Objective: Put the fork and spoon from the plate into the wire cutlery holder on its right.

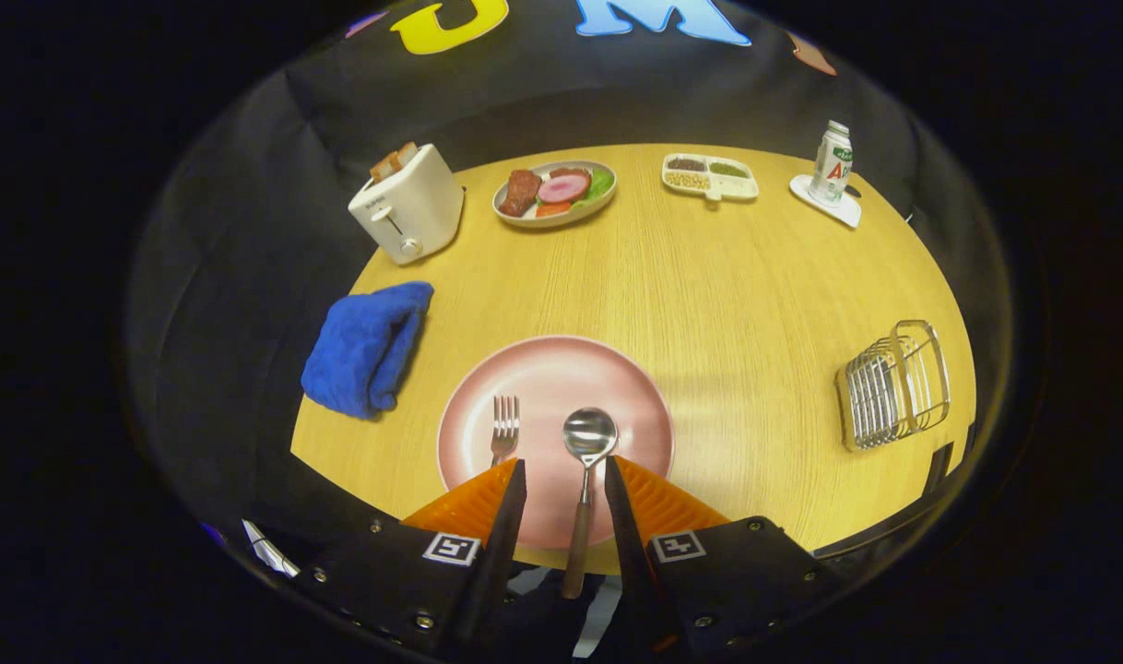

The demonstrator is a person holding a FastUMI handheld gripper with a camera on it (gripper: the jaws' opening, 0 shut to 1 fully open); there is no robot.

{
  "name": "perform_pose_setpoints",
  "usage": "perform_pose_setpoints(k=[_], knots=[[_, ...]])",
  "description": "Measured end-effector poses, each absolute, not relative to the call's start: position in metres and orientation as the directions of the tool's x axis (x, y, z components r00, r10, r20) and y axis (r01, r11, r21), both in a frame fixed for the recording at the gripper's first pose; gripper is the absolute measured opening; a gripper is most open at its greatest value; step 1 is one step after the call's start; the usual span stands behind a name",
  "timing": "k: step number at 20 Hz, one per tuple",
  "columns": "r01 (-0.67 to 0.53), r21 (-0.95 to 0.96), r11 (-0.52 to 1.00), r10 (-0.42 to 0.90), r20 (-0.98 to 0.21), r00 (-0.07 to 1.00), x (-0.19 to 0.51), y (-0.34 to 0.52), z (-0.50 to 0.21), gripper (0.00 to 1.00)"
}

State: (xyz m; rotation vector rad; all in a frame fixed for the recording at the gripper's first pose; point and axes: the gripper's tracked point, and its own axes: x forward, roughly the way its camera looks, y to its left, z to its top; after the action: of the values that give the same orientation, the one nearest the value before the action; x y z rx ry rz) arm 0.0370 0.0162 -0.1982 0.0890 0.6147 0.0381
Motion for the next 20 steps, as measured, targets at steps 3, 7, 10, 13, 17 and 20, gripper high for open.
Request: perform_pose_setpoints(k=[3,7,10,13,17,20], knots=[[0.003,0.082,0.997,0.048,-0.615,0.787,0.039,0.017,-0.217,0.48],[0.008,0.052,0.999,0.027,-0.629,0.777,0.044,0.017,-0.226,0.48],[0.013,0.042,0.999,0.017,-0.646,0.763,0.044,0.017,-0.234,0.48],[0.019,0.034,0.999,0.008,-0.659,0.752,0.046,0.015,-0.241,0.48],[0.042,0.03,0.999,-0.011,-0.675,0.738,0.052,0.01,-0.249,0.49],[0.057,0.023,0.998,-0.025,-0.692,0.721,0.054,0.006,-0.257,0.42]])
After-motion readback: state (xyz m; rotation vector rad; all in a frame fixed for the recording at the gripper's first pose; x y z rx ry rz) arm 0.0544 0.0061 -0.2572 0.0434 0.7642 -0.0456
